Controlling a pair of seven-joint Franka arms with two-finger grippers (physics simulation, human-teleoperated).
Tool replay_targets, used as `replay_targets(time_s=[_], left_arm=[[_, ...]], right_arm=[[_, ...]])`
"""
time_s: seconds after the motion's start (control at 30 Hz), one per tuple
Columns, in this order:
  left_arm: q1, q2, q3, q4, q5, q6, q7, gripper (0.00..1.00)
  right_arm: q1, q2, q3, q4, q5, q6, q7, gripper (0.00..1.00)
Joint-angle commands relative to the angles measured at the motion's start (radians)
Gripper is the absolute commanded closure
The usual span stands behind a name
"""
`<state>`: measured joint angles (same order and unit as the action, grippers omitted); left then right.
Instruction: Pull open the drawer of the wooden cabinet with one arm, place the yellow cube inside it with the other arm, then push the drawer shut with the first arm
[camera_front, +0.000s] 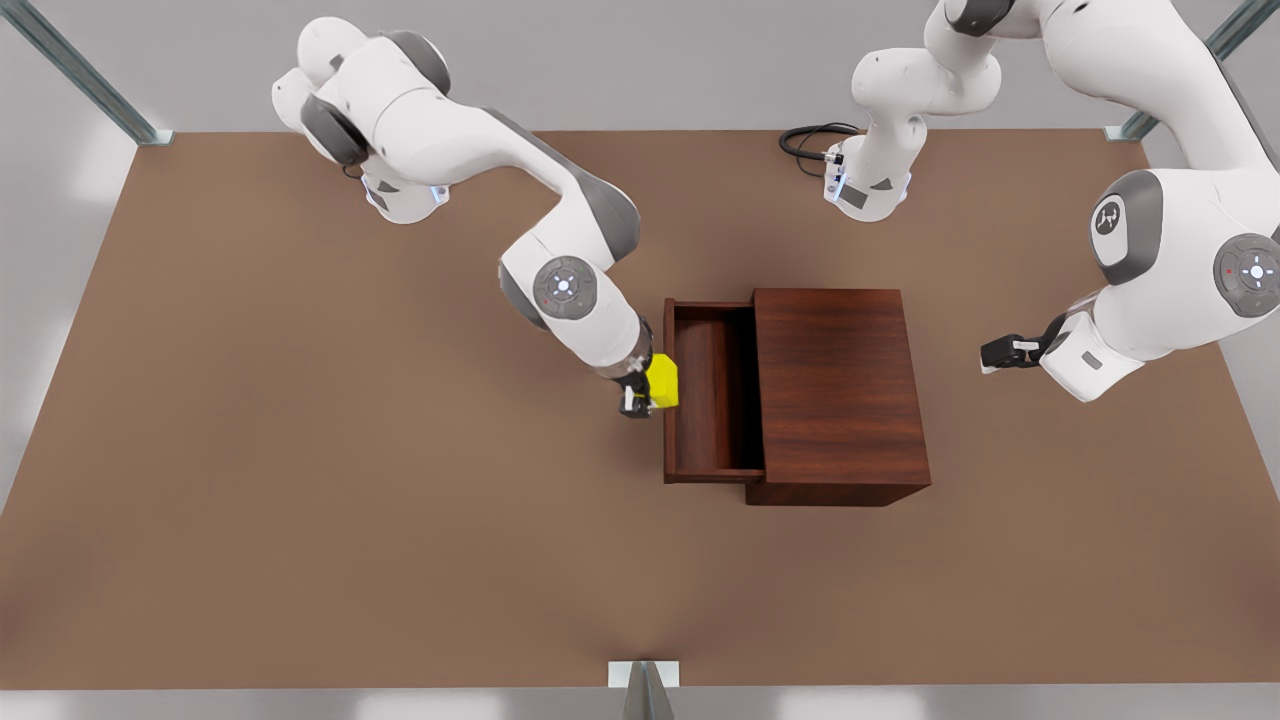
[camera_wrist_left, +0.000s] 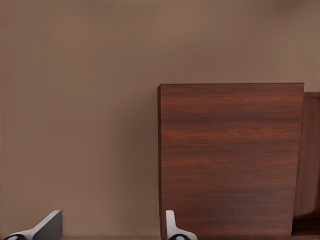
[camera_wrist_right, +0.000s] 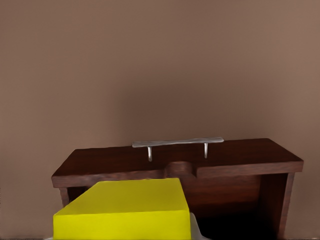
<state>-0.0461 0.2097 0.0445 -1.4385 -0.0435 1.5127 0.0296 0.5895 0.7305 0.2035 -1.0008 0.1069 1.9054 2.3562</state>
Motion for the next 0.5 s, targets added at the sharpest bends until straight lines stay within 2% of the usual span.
replay_targets(time_s=[0.0,0.27,0.3,0.33,0.47], left_arm=[[0.000,-0.001,0.000,0.000,0.001,0.000,0.015,0.00],[0.000,0.003,0.000,0.004,0.002,0.000,0.015,0.00],[0.000,0.004,0.000,0.006,0.002,0.000,0.015,0.00],[0.000,0.004,0.000,0.006,0.002,0.000,0.015,0.00],[-0.003,0.013,0.000,0.058,-0.006,-0.011,0.012,0.00]], right_arm=[[0.019,0.013,-0.001,0.010,0.016,0.164,0.455,0.60],[0.090,0.096,-0.030,0.054,0.011,0.257,0.469,0.59],[0.092,0.096,-0.029,0.054,0.011,0.257,0.465,0.48],[0.092,0.096,-0.030,0.054,0.010,0.257,0.469,0.00],[0.088,0.092,-0.033,0.053,0.005,0.245,0.463,0.00]])
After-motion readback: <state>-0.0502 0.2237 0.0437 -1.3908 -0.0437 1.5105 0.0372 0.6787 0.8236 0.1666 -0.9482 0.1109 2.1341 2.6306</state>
